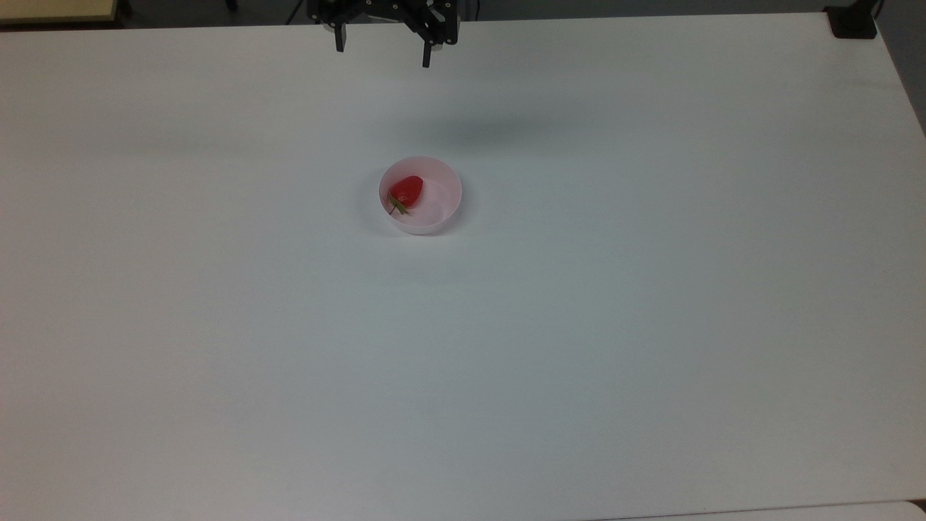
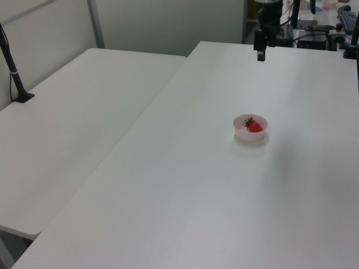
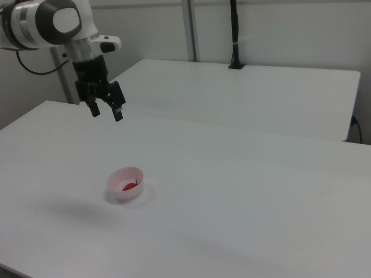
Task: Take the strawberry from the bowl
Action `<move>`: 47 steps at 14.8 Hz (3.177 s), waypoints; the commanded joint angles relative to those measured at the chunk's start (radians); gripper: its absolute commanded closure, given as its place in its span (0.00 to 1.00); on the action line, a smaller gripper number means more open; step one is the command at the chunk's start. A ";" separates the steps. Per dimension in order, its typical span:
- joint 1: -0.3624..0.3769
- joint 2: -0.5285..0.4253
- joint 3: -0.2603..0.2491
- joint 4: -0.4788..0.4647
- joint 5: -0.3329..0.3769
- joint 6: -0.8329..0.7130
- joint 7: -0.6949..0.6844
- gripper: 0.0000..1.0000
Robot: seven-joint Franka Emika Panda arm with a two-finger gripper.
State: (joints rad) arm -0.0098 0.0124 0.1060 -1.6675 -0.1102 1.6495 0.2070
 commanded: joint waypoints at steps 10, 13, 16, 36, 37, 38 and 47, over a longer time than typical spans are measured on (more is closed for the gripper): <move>-0.001 -0.011 -0.005 -0.011 0.020 -0.008 -0.021 0.00; -0.001 -0.008 -0.005 -0.011 0.020 -0.008 -0.023 0.00; -0.001 -0.003 -0.005 -0.011 0.021 -0.008 -0.024 0.00; -0.012 0.179 -0.002 -0.041 0.017 0.151 -0.124 0.34; -0.010 0.185 0.000 -0.057 0.009 0.159 -0.126 0.38; -0.010 0.190 0.001 -0.070 0.007 0.182 -0.126 0.44; 0.014 0.256 0.006 -0.092 -0.003 0.220 -0.440 0.46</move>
State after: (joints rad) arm -0.0034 0.2706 0.1174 -1.7414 -0.1107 1.8444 -0.0792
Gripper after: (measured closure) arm 0.458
